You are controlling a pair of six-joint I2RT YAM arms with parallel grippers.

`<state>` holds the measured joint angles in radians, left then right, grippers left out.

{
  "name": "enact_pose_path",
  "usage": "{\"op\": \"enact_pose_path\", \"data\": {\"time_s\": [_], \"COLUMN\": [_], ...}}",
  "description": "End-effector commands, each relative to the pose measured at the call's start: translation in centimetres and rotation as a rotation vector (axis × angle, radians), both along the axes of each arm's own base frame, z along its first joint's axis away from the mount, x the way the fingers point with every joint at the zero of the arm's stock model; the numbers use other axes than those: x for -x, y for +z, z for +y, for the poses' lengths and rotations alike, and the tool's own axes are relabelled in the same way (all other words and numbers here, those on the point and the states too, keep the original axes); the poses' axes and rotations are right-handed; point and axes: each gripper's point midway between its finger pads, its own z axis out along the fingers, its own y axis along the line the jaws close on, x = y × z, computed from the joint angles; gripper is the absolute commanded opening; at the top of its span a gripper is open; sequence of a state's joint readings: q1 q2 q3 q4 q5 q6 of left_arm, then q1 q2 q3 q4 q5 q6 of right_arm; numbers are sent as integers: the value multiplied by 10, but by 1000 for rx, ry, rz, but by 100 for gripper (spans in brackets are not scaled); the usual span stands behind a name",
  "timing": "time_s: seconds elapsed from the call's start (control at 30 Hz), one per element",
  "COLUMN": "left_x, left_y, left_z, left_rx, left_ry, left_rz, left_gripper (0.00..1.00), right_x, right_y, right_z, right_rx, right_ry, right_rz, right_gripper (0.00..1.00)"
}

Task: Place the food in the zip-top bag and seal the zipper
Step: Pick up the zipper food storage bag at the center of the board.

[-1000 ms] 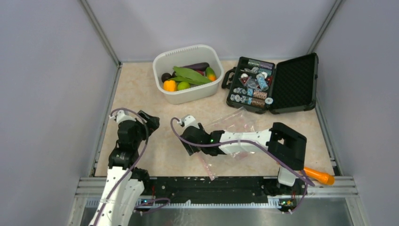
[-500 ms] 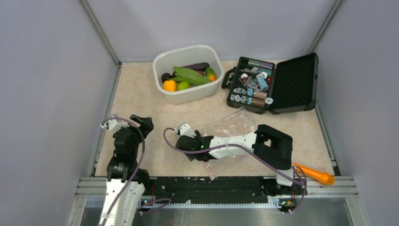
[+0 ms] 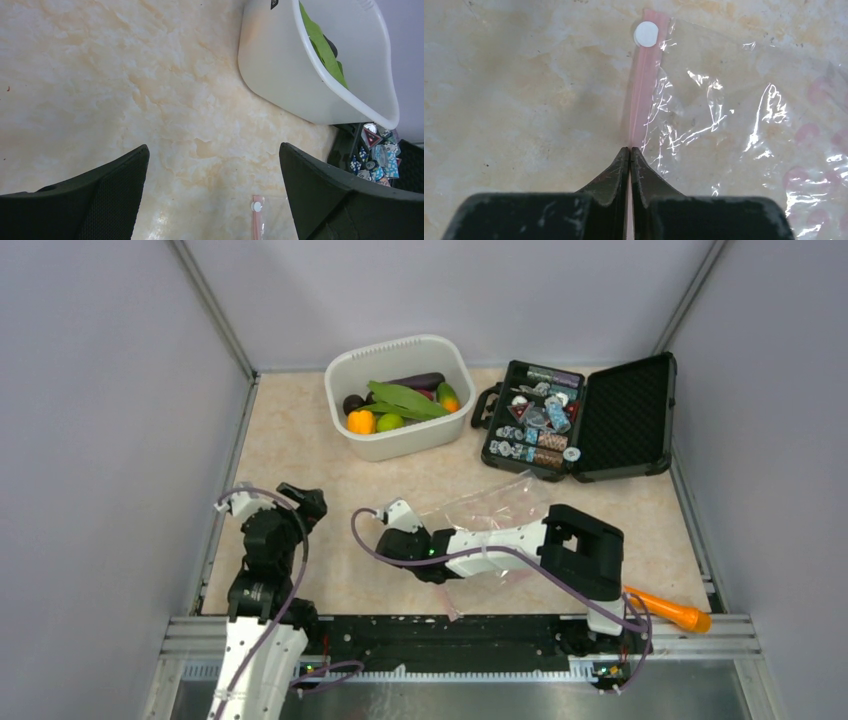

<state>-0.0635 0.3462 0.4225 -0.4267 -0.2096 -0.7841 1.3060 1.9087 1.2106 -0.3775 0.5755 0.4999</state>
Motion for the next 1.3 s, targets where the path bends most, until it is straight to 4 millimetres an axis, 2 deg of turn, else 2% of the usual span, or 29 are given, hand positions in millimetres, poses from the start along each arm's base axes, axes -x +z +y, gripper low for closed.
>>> {"op": "enact_pose_path", "data": {"time_s": [0.0, 0.17, 0.3, 0.57, 0.7, 0.87, 0.93, 1.03, 1.13, 1.27], "left_x": [-6, -10, -17, -22, -13, 8, 14, 19, 26, 31], "left_y": [2, -7, -10, 4, 7, -5, -10, -18, -17, -23], "left_z": [-3, -11, -31, -106, -150, -212, -231, -248, -263, -274], "left_rx": [8, 12, 27, 109, 66, -26, -34, -32, -1, -24], "left_ry": [-10, -60, -175, -609, -825, -1048, -1092, -1105, -1154, -1178], "left_rz": [-13, 14, 10, -96, -97, -21, 12, 54, 60, 91], "left_gripper": [99, 99, 99, 99, 98, 94, 92, 93, 94, 94], "right_x": [-9, -17, -25, -54, -72, -82, -82, -83, -82, -81], "right_y": [27, 43, 68, 107, 120, 126, 125, 125, 122, 123], "right_z": [1, -9, -16, -41, -58, -67, -69, -68, -69, -68], "right_rx": [-87, -135, -250, -537, -640, -661, -665, -687, -702, -735], "right_ry": [-33, -66, -78, -161, -219, -262, -274, -282, -297, -306], "right_rz": [-38, -41, -44, -19, -29, -51, -47, -53, -42, -41], "right_gripper": [0, 0, 0, 0, 0, 0, 0, 0, 0, 0]}}
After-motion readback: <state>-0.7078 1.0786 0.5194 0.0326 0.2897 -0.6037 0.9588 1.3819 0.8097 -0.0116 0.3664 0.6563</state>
